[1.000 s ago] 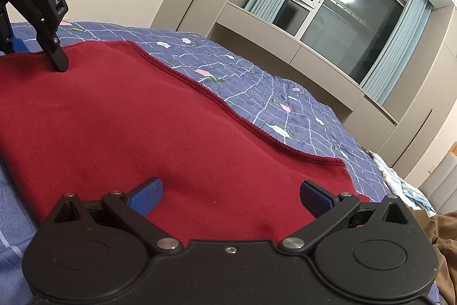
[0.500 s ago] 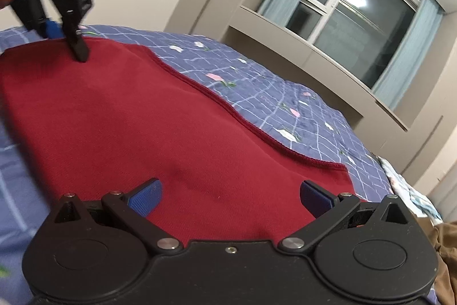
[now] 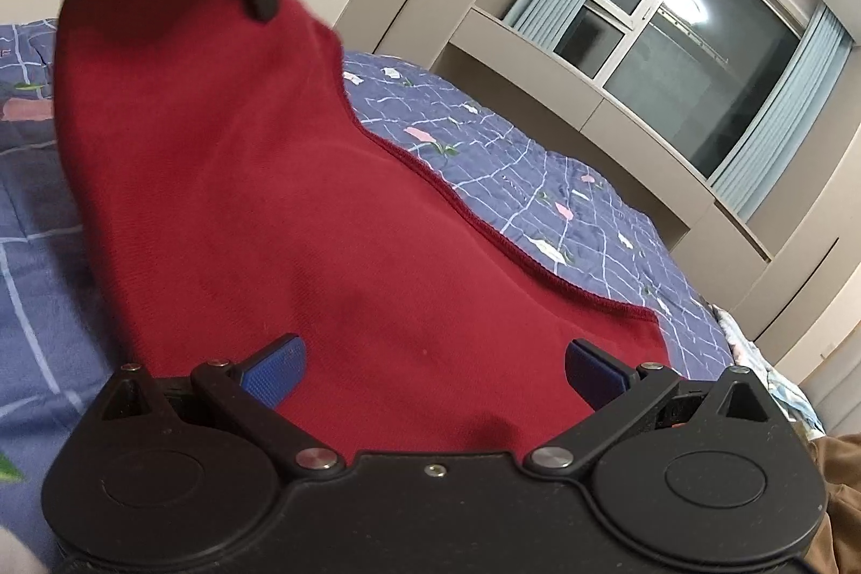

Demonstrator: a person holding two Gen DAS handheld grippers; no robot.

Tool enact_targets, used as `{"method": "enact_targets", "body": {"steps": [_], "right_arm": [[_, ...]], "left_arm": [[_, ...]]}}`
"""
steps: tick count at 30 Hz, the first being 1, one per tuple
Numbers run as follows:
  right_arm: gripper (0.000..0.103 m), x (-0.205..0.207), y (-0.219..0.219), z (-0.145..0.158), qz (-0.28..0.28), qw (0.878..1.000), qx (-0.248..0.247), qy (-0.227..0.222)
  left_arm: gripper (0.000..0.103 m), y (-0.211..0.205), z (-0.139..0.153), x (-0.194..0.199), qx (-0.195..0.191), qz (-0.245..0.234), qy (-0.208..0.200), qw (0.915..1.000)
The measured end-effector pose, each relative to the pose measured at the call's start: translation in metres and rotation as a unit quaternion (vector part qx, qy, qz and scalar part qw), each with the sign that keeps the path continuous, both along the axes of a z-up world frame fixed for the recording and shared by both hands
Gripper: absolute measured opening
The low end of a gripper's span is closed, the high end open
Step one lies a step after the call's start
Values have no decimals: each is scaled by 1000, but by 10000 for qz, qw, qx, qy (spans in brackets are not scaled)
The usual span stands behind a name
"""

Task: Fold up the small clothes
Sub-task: 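Grasp the folded sweater edge with the left gripper and lift it up, then fold the lifted sweater half over onto the rest with the left gripper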

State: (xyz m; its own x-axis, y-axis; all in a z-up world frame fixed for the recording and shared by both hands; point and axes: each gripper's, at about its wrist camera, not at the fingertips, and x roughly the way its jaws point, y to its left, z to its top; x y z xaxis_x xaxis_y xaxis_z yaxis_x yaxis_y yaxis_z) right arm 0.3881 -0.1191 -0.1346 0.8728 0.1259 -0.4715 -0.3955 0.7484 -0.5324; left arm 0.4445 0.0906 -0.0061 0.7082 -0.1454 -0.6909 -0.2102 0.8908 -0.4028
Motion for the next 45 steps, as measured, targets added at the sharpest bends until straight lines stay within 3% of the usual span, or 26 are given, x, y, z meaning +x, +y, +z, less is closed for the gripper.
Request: {"method": "enact_targets", "body": {"steps": [10, 16, 25, 32, 39, 45], "right_arm": [[103, -30, -55, 13, 100, 9998, 4, 197], [103, -61, -86, 7, 47, 9999, -99, 35], [103, -78, -104, 7, 4, 9996, 265, -108], [103, -83, -106, 1, 26, 9994, 300, -191], [103, -85, -107, 1, 52, 9993, 311, -179], [103, -85, -107, 2, 67, 9994, 285, -176]], "left_arm": [[19, -62, 51, 10, 121, -658, -514, 9964], [19, -122, 64, 20, 226, -1241, -664, 9898], [19, -211, 52, 38, 198, -1861, -485, 9811], [19, -268, 26, 46, 440, -2212, -70, 9742], [20, -297, 7, 43, 852, -2488, 206, 9646], [29, -295, 5, 45, 508, -2711, 371, 9605]]}}
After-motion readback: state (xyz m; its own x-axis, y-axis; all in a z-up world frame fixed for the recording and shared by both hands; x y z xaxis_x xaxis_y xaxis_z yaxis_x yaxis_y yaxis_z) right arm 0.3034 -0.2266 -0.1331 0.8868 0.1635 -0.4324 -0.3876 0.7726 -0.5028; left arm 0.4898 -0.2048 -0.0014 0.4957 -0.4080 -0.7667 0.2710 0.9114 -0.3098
